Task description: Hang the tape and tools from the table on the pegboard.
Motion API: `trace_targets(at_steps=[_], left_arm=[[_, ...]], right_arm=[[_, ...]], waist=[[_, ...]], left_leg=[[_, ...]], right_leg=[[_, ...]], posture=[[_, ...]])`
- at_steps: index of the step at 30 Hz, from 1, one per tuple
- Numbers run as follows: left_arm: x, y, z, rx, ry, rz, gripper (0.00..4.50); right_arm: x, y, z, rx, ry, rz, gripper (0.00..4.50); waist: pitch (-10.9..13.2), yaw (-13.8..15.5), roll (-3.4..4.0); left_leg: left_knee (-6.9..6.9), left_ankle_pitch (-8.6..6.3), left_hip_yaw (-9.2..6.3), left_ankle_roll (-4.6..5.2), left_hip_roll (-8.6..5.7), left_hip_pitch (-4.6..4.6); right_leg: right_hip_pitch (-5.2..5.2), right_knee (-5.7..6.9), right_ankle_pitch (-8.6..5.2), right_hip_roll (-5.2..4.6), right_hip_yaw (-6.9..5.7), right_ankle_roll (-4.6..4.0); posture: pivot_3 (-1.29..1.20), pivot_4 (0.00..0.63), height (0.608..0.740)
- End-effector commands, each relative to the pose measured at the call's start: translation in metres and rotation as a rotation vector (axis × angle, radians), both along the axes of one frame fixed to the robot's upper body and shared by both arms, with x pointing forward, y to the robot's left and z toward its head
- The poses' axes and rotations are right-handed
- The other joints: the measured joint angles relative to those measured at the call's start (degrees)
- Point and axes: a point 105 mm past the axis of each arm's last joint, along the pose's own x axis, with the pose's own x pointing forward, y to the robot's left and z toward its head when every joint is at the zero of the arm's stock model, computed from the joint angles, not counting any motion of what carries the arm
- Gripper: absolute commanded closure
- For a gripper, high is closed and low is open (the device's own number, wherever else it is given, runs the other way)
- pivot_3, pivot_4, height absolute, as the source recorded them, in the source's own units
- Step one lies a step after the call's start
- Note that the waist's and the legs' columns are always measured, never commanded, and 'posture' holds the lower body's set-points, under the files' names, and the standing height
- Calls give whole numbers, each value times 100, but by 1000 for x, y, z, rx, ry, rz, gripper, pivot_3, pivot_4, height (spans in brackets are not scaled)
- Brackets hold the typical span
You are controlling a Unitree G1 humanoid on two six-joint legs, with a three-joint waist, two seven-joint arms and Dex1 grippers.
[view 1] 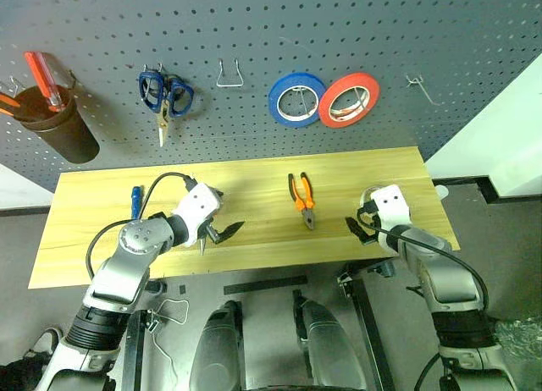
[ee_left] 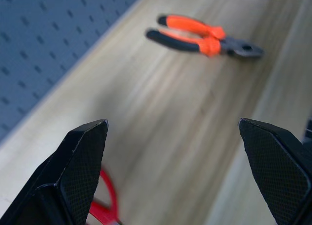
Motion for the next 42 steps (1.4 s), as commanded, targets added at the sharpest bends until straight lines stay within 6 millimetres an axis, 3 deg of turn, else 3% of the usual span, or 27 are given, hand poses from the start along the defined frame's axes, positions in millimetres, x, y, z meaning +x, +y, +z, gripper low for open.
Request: trace_targets(at_steps=[1,8,16,20,25,28,40,42], left_arm=[[-4,-3,14,-13,-35,-37,20],[-8,-8,15,-18,-22,-57,20],[-7,-17,27,-56,-28,-93,20],[-6,-24,45,-88,-64,-140,20],[-8,-28,46,-84,-62,-153,20],[-9,-30,47,-90,-63,-157,0],[-8,-28,54,-91,-81,-156,0],[-8,-29,56,-94,-86,-163,0]], right_arm=[[10,-10,12,-20,-46,-11,0],[26,-16,10,-37,-47,-24,0],[32,-26,-33,-18,103,-32,0],[32,-29,-41,-7,139,-28,0],[31,-33,-46,-3,153,-36,0],[30,-31,-47,1,156,-24,515],[32,-24,-47,4,152,-1,4481],[33,-23,-47,6,148,1,4481]], waist=[[38,2,-5],[138,-1,-1],[215,-13,-8],[220,-8,-16],[220,-11,-17],[220,-5,-17],[220,3,-17],[220,2,-17]], left_leg=[[0,0,0,0,-1,0],[-5,0,2,-2,-4,-3],[-22,0,3,-3,-4,-2],[-19,4,3,-8,-4,0],[-18,4,4,-10,-4,4],[-18,6,3,-12,-4,5],[-19,7,3,-16,-8,4],[-18,7,3,-16,-8,4]], right_leg=[[0,0,-1,-1,0,1],[-4,-2,-4,-6,0,9],[-10,-3,-8,-5,0,15],[-8,-2,-7,-5,0,16],[-4,-2,-6,-5,1,18],[-4,-2,-7,-6,1,19],[-1,-5,-7,-11,1,23],[-1,-5,-7,-11,1,25]], posture=[[89,377,721],[90,391,721],[101,402,721],[102,401,721],[102,402,721],[102,397,721],[113,382,721],[112,382,721]])
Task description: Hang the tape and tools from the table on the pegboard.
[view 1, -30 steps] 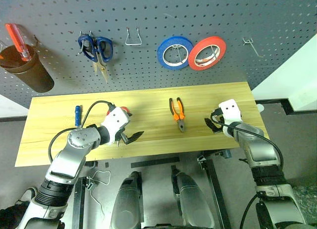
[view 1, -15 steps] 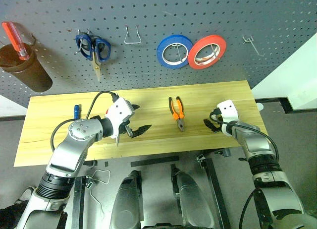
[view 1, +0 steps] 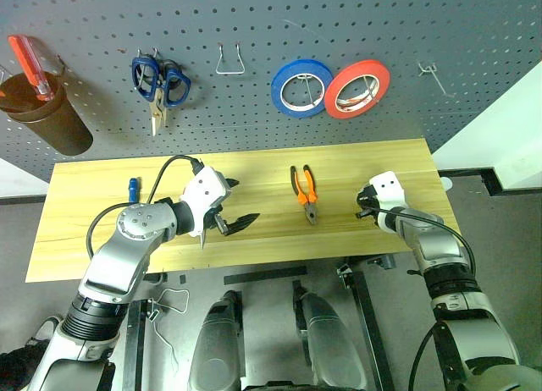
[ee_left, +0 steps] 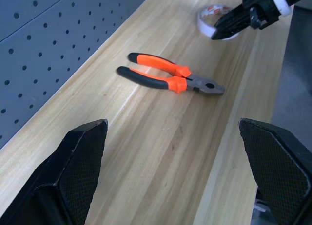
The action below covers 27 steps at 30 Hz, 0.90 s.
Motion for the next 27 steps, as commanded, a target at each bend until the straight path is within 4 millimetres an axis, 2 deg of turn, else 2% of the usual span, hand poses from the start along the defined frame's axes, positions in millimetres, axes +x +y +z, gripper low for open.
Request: trace_targets(at_steps=[1,5,10,13,16,21,23,27], left_arm=[[-4,-3,16,-9,-56,-30,0],[-8,-6,16,0,-52,-80,0],[-6,-6,21,-17,-60,-108,0],[-5,-11,24,-32,-73,-144,0],[-2,-14,26,-42,-85,-161,0],[-2,-19,32,-75,-99,-202,0],[-1,-21,36,-98,-111,-220,0],[-4,-31,49,-170,-159,-272,0]], right_arm=[[-10,-5,-22,-1,72,-28,4481],[-14,-9,-16,35,22,-51,4481],[-29,-13,18,131,-163,-70,4481],[-53,-15,42,168,-266,-71,4481],[-78,-21,67,191,-348,-93,4481],[-110,-28,121,270,-524,-90,4481],[-118,-27,142,297,-601,-50,4481],[-118,-31,172,265,-709,-4,4481]], waist=[[0,-1,0],[0,12,0],[3,68,4],[11,90,19],[11,92,20],[11,90,19],[10,90,18],[10,69,18]], left_leg=[[0,0,0,-1,0,0],[-3,1,0,-2,0,0],[-21,0,0,-5,-3,-9],[-24,0,3,-7,-4,-26],[-21,16,0,-35,-3,-88],[-22,33,-3,-64,-4,-94],[-19,35,-2,-67,-5,-95],[-12,38,-3,-71,-7,-96]], right_leg=[[0,0,-2,0,0,3],[0,0,-6,0,0,10],[-7,-12,-8,-5,-1,12],[-29,-12,-11,-6,1,16],[-100,5,-9,-3,1,17],[-105,5,-5,-3,0,20],[-105,4,-2,-4,0,28],[-100,-2,6,-3,2,45]], posture=[[110,382,721],[105,383,721],[90,377,721],[82,373,721],[69,362,721],[59,352,721],[57,351,721],[50,352,721]])
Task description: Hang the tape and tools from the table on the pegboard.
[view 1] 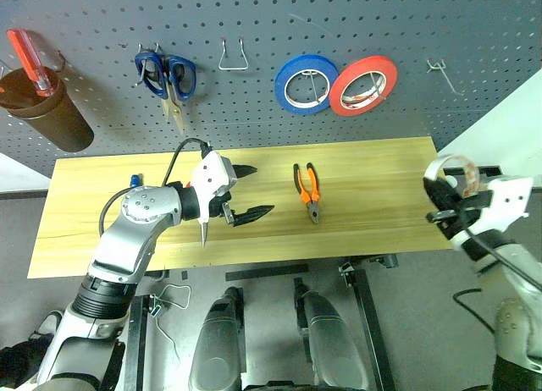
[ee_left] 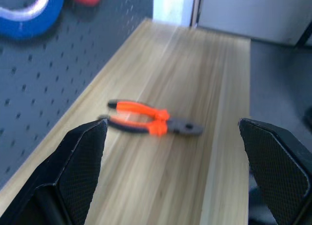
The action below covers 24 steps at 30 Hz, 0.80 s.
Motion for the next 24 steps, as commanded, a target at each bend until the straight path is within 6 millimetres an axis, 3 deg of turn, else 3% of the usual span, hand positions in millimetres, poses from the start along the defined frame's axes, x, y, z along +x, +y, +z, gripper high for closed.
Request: trace_targets(at_steps=[1,9,24], left_arm=[[-6,-8,21,-87,-82,-55,0],[-7,-13,28,-130,-102,-66,0],[-5,-12,50,-246,-169,-30,0]], right_arm=[[-3,-3,35,-53,-132,5,4481],[23,-13,62,-92,-229,-32,4481],[53,-12,62,-107,-242,3,4481]], waist=[[0,-9,0],[0,-86,0],[0,-74,0]], left_leg=[[1,0,0,0,0,0],[0,1,-2,1,0,-3],[6,2,-3,0,-1,-4]], right_leg=[[0,0,1,0,1,0],[-1,-1,14,1,1,-17],[-1,5,15,0,1,-18]], posture=[[50,352,721],[51,353,721],[55,353,721]])
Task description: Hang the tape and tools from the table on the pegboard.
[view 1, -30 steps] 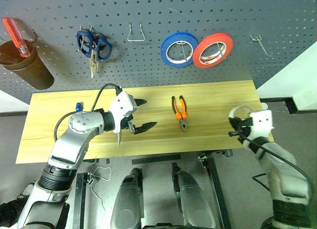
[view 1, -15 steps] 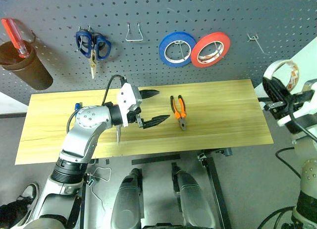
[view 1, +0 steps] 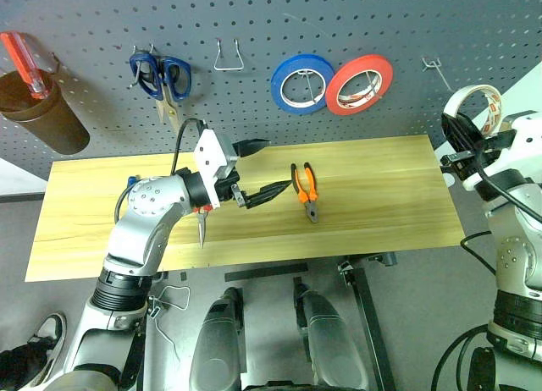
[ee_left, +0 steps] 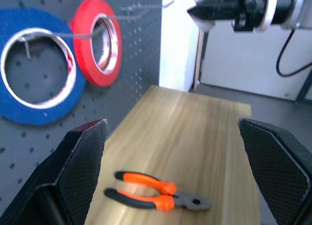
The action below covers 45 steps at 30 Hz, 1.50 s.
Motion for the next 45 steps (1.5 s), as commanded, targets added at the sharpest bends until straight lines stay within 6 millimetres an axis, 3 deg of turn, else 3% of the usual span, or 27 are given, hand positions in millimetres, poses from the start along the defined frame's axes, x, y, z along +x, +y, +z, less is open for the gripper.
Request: trace_targets(at_steps=[1,21,33,43,44,45], left_arm=[[-6,1,14,-42,-70,-10,0],[-12,-6,20,-109,-124,-50,0],[-13,-3,21,-101,-127,-40,0],[-8,-1,25,-103,-154,-1,0],[-8,-1,25,-104,-156,1,0],[-8,-1,26,-105,-157,3,0]], right_arm=[[-2,-1,12,-28,-51,1,4481],[22,13,7,-32,-44,58,4481],[48,26,4,-26,-52,101,4481],[82,31,-16,-53,-27,44,4481],[83,31,-16,-49,-26,44,3889],[83,30,-17,-45,-27,44,3675]], waist=[[0,2,0],[0,-6,0],[0,-9,0],[0,-13,0],[-1,-6,-1],[-1,-1,-1]], left_leg=[[0,0,0,0,0,0],[37,0,0,-1,0,-3],[76,0,-1,1,0,-8],[77,0,0,2,1,-6],[77,0,0,2,1,-6],[77,0,0,2,1,-6]], right_leg=[[0,0,0,0,0,0],[5,18,9,0,1,5],[13,30,26,0,4,11],[13,30,29,2,6,8],[13,30,29,2,6,8],[14,30,29,2,5,7]], posture=[[55,352,721],[53,344,721],[69,345,721],[81,340,721],[81,340,721],[79,340,721]])
